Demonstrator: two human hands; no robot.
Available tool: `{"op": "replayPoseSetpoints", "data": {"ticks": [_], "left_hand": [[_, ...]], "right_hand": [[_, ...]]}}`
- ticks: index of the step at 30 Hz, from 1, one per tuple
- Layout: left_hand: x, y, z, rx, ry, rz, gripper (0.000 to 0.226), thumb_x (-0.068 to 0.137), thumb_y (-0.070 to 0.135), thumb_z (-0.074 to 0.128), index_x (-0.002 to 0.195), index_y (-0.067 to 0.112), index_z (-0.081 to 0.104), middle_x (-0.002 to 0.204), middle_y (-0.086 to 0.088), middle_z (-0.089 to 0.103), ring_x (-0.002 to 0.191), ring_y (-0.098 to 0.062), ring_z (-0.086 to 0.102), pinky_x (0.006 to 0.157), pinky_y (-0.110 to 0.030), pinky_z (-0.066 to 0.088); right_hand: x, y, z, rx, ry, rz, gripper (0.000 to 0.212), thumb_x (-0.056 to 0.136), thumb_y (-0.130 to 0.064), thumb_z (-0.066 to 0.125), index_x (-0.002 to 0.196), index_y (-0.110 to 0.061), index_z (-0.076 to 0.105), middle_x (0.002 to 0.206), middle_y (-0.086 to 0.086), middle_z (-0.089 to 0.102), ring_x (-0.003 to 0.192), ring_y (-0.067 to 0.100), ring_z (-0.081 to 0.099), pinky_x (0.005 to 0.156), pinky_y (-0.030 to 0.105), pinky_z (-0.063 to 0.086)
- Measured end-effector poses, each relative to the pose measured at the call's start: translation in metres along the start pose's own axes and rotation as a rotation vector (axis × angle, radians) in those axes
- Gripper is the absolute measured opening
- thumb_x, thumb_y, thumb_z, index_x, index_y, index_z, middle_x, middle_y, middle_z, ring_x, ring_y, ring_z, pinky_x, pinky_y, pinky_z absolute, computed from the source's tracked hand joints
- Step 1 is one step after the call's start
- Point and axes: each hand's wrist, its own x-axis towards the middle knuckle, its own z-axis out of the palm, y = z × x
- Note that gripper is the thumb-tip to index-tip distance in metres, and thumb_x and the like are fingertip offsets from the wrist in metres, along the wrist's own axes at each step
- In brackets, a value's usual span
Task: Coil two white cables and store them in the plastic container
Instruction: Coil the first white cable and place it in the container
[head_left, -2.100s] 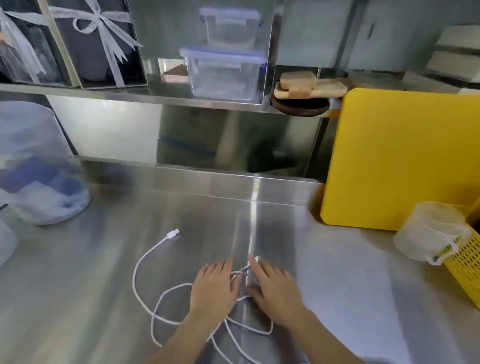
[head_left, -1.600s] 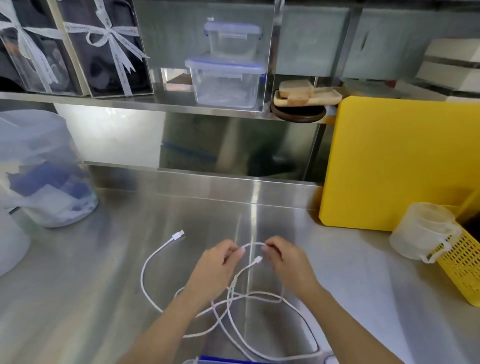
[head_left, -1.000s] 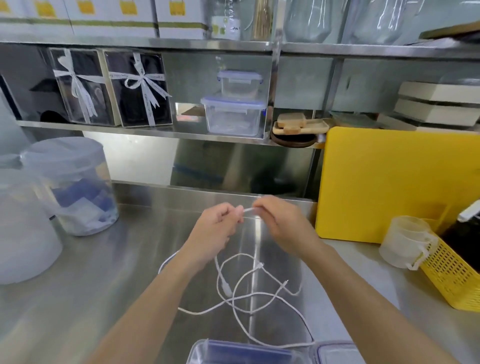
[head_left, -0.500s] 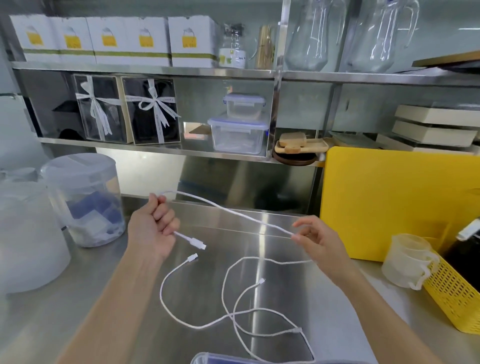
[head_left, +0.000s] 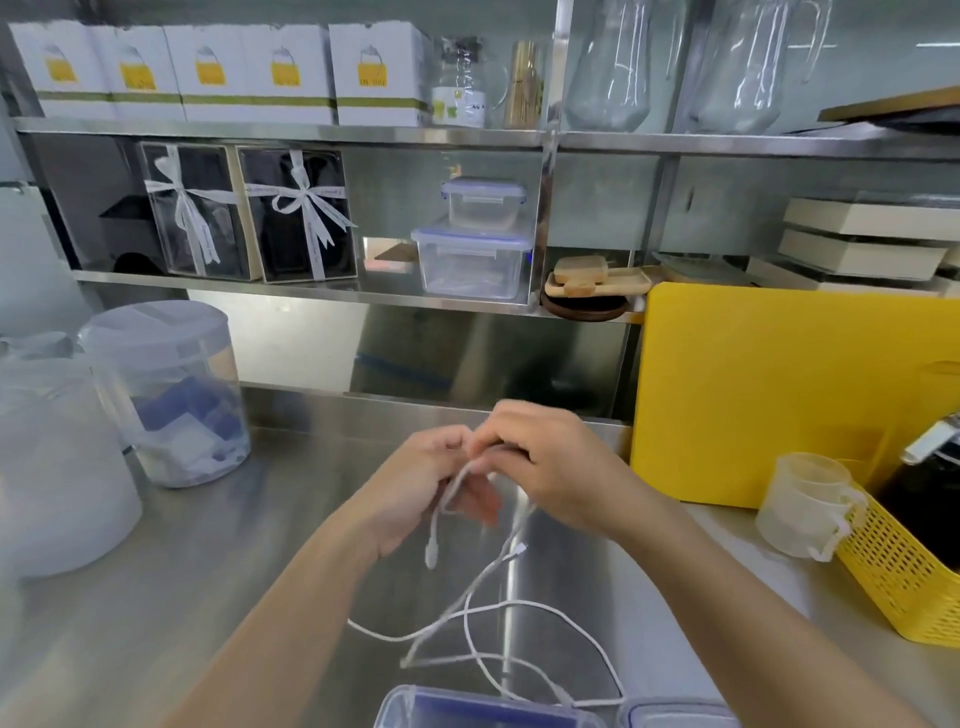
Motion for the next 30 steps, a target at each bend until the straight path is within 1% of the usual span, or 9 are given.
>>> {"op": "replayPoseSetpoints", "data": {"ticks": [4,7,9,13,15,19,22,27,30], "left_hand": [[-0.004,0.001,-0.005,-0.331,-0.126,-0.088,0.030,0.096,0.012,0.030,0.073,0.005,0.048,0.036,0.005,0.032,0.030,-0.006,0.021,0.037,-0.016,0.021],[-0.009,0.008,-0.013,-0.351,-0.210,-0.109,0.039,0.095,0.030,0.036,0.073,0.006,0.057,0.037,0.008,0.029,0.030,-0.003,0.020,0.036,-0.016,0.015],[-0.009,0.015,-0.015,-0.348,-0.180,-0.044,0.033,0.089,0.027,0.047,0.067,0.009,0.063,0.036,0.009,0.029,0.030,-0.002,0.021,0.035,-0.016,0.017],[0.001,0.033,-0.024,-0.569,-0.021,0.076,0.025,0.084,0.024,0.046,0.065,0.009,0.055,0.035,0.010,0.029,0.027,-0.001,0.023,0.030,-0.013,0.020],[0.006,0.040,-0.026,-0.569,0.016,0.101,0.026,0.090,0.023,0.042,0.069,0.010,0.049,0.036,0.011,0.028,0.027,0.000,0.023,0.029,-0.013,0.019],[0.008,0.058,-0.040,-0.591,0.143,0.182,0.031,0.098,0.023,0.034,0.072,0.012,0.046,0.036,0.010,0.029,0.027,0.000,0.022,0.029,-0.013,0.018],[0.002,0.074,-0.060,-0.543,0.176,0.202,0.028,0.096,0.023,0.035,0.071,0.012,0.045,0.035,0.010,0.029,0.027,0.000,0.022,0.029,-0.013,0.017],[-0.009,0.058,-0.052,-0.182,-0.192,-0.058,0.023,0.083,0.023,0.052,0.071,0.005,0.060,0.039,0.009,0.030,0.030,-0.001,0.021,0.032,-0.010,0.018],[-0.009,0.045,-0.042,-0.236,-0.357,-0.056,0.022,0.083,0.024,0.058,0.065,0.012,0.059,0.039,0.010,0.033,0.033,-0.002,0.021,0.033,-0.012,0.022]], "right_hand": [[0.006,0.009,-0.006,0.258,0.106,0.283,0.012,0.076,-0.020,0.073,0.081,-0.014,0.065,0.065,-0.013,0.054,0.059,0.002,0.049,0.057,0.014,0.040],[-0.001,0.018,-0.007,0.543,0.019,0.408,0.017,0.072,-0.017,0.077,0.081,-0.013,0.063,0.057,-0.010,0.055,0.048,0.000,0.048,0.049,0.014,0.041],[-0.006,0.021,-0.005,0.739,-0.037,0.420,0.015,0.075,-0.010,0.074,0.084,-0.009,0.062,0.055,-0.006,0.055,0.046,0.006,0.048,0.046,0.017,0.041],[-0.010,0.019,0.002,1.226,0.057,0.523,0.015,0.082,0.002,0.062,0.090,-0.006,0.053,0.056,0.004,0.055,0.047,0.014,0.054,0.052,0.028,0.054],[-0.008,0.017,0.005,1.347,0.125,0.576,0.014,0.083,0.002,0.059,0.089,-0.007,0.050,0.054,0.002,0.054,0.046,0.013,0.050,0.047,0.026,0.052],[-0.004,0.023,-0.009,1.052,0.200,0.592,0.014,0.083,-0.001,0.064,0.079,-0.010,0.055,0.052,-0.005,0.050,0.042,0.009,0.039,0.038,0.019,0.035],[-0.007,0.032,-0.023,0.824,0.315,0.594,0.017,0.082,-0.004,0.065,0.070,-0.015,0.061,0.056,-0.002,0.052,0.042,0.008,0.039,0.038,0.017,0.032],[0.008,0.045,-0.058,0.361,0.684,0.544,0.014,0.084,-0.014,0.065,0.071,-0.019,0.063,0.071,-0.002,0.061,0.063,0.012,0.051,0.058,0.023,0.040],[0.015,0.058,-0.062,0.070,0.661,0.513,0.009,0.087,-0.019,0.061,0.087,-0.016,0.070,0.086,0.002,0.067,0.083,0.016,0.057,0.073,0.026,0.043]]}}
